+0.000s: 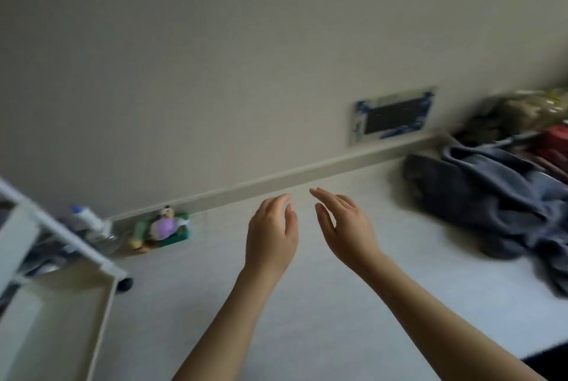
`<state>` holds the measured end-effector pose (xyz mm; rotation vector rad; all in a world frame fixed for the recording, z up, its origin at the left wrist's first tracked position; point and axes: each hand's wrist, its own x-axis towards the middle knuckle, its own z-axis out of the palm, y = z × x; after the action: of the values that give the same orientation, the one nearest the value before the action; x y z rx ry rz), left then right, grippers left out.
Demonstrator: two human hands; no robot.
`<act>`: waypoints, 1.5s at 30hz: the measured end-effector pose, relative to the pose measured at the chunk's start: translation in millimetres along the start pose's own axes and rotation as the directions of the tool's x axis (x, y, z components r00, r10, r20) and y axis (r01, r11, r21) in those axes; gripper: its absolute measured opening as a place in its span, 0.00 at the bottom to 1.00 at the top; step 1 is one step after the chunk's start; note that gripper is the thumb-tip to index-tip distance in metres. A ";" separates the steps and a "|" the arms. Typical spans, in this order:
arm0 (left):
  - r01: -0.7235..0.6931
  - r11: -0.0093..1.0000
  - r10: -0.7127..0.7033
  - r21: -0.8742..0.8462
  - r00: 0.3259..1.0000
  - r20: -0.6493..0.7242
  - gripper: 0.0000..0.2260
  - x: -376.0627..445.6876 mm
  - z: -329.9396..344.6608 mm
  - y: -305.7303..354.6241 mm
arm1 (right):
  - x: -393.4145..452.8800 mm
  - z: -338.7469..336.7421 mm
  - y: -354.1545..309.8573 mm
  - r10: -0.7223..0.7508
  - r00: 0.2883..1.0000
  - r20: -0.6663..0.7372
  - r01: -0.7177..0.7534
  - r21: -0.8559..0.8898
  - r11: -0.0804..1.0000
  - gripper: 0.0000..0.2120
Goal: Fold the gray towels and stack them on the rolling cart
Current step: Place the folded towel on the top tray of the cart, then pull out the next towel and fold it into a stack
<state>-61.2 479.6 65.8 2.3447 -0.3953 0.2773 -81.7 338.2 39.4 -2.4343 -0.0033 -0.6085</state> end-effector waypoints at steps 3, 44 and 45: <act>-0.033 0.997 0.043 -0.071 0.987 0.153 0.22 -5.3 56.7 38.9 | -24.6 -39.1 51.5 0.121 0.991 -0.055 -0.123 -0.051 0.991 0.20; 0.342 0.793 -0.041 -0.504 0.856 0.516 0.10 67.4 393.8 209.2 | -25.2 -188.2 386.5 0.716 0.690 -0.107 -0.615 0.435 0.657 0.01; 0.335 0.777 -0.013 -0.533 0.855 0.519 0.12 71.2 386.0 211.2 | -22.6 -191.5 379.0 0.694 0.714 -0.086 -0.590 0.458 0.664 0.02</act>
<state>-38.3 50.5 -52.6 1.7495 -0.4154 -0.5012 -127.9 -74.2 -53.1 -1.7525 0.7566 -0.5096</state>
